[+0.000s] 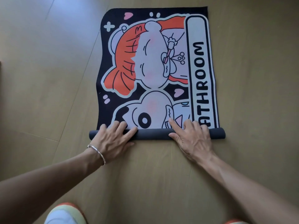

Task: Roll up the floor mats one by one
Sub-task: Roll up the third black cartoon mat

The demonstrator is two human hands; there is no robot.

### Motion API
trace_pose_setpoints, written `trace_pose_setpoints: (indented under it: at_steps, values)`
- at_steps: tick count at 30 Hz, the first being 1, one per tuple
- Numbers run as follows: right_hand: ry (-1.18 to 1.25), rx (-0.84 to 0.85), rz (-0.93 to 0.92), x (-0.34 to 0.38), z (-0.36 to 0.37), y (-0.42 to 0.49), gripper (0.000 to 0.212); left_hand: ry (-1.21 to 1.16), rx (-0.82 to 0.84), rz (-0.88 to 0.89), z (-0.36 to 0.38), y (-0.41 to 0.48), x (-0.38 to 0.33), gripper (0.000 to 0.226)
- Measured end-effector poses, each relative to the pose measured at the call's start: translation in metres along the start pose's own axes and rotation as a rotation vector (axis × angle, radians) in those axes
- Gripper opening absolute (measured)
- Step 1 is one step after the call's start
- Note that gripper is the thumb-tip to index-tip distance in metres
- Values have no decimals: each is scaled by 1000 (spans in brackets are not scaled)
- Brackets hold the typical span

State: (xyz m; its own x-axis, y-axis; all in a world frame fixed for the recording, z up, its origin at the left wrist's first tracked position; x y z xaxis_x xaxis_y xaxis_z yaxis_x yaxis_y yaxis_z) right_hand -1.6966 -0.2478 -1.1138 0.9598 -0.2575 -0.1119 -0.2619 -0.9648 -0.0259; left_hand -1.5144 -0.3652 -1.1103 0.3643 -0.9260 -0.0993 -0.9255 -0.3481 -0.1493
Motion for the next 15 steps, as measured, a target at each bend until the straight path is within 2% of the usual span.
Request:
trace_pose_setpoints:
  at_steps: [5,10,15]
  values:
    - [-6,36,20,0,-1,-1,68,-96,-33,75,-1,4,-47,61]
    - [-4,55,53,2,-3,-3,59,-126,66,-10,18,2,-71,64]
    - [37,31,44,20,-7,-21,56,-140,77,-36,22,2,-67,63]
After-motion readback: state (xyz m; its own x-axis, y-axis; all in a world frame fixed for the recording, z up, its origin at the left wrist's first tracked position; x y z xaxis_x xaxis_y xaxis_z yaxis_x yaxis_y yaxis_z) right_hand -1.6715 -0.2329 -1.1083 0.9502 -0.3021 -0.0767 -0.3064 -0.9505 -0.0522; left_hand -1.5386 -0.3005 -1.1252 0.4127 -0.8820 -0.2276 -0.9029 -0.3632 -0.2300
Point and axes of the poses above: each hand's wrist, its own y-axis towards the middle knuckle, its own z-axis out of the palm, x = y × z, the point moved 7 cm from there along y, towards the middle knuckle, and after that the axes turned 9 degrees about -y, right-handed, at the moved point
